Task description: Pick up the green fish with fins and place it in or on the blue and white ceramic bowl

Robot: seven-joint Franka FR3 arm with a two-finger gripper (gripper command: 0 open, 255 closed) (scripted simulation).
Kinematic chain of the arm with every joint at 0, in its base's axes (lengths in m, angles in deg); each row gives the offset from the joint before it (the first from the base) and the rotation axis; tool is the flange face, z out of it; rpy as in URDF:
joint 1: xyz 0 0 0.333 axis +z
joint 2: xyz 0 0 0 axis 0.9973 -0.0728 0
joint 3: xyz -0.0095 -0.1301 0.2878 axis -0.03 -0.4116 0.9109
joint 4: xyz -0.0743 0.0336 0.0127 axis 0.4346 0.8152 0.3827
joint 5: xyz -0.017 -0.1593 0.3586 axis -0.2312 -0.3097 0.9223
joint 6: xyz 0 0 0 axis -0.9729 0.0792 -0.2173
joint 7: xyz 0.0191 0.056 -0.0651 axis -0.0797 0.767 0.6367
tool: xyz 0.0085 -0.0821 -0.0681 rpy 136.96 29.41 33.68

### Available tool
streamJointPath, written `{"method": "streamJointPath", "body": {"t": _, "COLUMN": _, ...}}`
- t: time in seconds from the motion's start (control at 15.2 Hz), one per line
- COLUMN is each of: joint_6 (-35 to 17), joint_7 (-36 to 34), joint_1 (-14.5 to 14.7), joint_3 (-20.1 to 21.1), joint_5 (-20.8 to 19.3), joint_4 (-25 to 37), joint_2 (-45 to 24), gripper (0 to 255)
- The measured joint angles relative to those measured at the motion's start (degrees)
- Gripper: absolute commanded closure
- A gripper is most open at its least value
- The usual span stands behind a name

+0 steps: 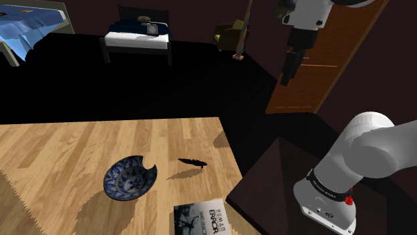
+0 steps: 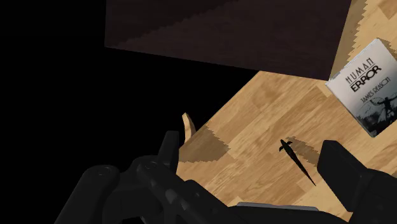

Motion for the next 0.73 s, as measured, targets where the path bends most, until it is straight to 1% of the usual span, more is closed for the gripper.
{"method": "streamJointPath", "body": {"t": 0.07, "joint_6": 0.0, "joint_7": 0.0, "joint_1": 0.0, "joint_3": 0.0, "joint_5": 0.0, "joint_4": 0.0, "joint_2": 0.0, "gripper": 0}}
{"method": "streamJointPath", "body": {"t": 0.2, "joint_6": -2.47, "joint_7": 0.37, "joint_1": 0.67, "joint_3": 0.45, "joint_5": 0.26, "joint_4": -1.58, "joint_2": -0.61, "gripper": 0}}
{"method": "streamJointPath", "body": {"t": 0.53, "joint_6": -12.6, "joint_7": 2.46, "joint_1": 3.02, "joint_3": 1.59, "joint_5": 0.75, "joint_4": -7.23, "joint_2": -3.65, "gripper": 0}}
{"method": "streamJointPath", "body": {"t": 0.73, "joint_6": -20.1, "joint_7": 3.11, "joint_1": 4.86, "joint_3": 2.93, "joint_5": 1.49, "joint_4": -10.48, "joint_2": -7.01, "gripper": 0}}
